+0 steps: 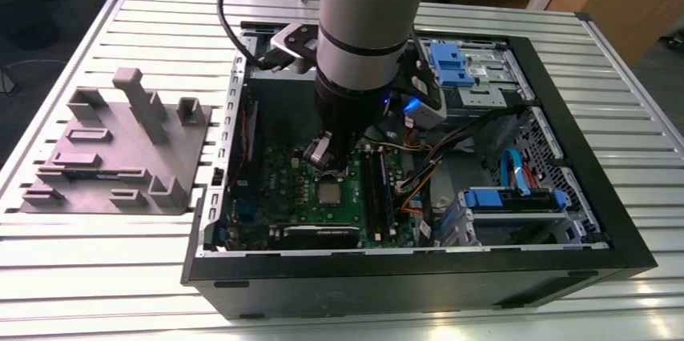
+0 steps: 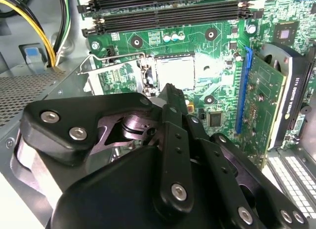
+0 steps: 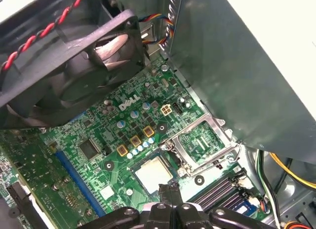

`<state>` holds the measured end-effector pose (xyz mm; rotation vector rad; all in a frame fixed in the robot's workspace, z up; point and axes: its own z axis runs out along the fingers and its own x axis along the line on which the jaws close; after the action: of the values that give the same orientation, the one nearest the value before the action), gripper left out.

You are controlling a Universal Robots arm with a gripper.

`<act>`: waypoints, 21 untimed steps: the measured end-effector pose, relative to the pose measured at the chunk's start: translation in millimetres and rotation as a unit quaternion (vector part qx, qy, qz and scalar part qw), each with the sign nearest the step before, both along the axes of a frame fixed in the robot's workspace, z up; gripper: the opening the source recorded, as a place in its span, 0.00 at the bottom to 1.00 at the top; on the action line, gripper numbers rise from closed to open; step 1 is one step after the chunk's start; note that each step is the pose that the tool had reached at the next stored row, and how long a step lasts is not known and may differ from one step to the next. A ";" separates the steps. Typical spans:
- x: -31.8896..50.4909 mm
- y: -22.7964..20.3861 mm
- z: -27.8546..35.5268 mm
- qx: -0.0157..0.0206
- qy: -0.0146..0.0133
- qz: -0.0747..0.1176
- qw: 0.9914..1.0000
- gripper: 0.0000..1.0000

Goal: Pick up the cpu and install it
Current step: 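Close the cpu cover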

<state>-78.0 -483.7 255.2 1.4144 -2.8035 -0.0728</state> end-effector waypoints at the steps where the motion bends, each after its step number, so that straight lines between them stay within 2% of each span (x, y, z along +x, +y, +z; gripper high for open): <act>1: 0.0 0.0 -0.1 0.000 0.000 0.000 1.000 0.10; 5: 0.0 0.0 -3.7 0.000 -0.001 0.000 1.000 0.10; 11: 0.0 0.0 -4.1 0.000 -0.001 0.000 1.000 0.10; 12: 0.0 0.0 -4.1 0.000 -0.001 0.000 1.000 0.11; 13: 0.0 0.0 -4.1 0.000 -0.001 0.000 1.000 0.17; 14: 0.0 0.0 -4.1 0.000 -0.001 0.000 1.000 0.17; 15: 0.0 0.0 -4.2 0.000 -0.001 0.000 1.000 0.24; 19: 0.0 0.0 -4.3 0.000 -0.001 0.000 1.000 0.22; 20: 0.0 0.0 -4.3 0.000 -0.001 0.000 1.000 0.16; 21: 0.0 0.0 -4.3 0.000 -0.001 0.000 1.000 0.16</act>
<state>-78.0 -483.7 250.8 1.4151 -2.8046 -0.0717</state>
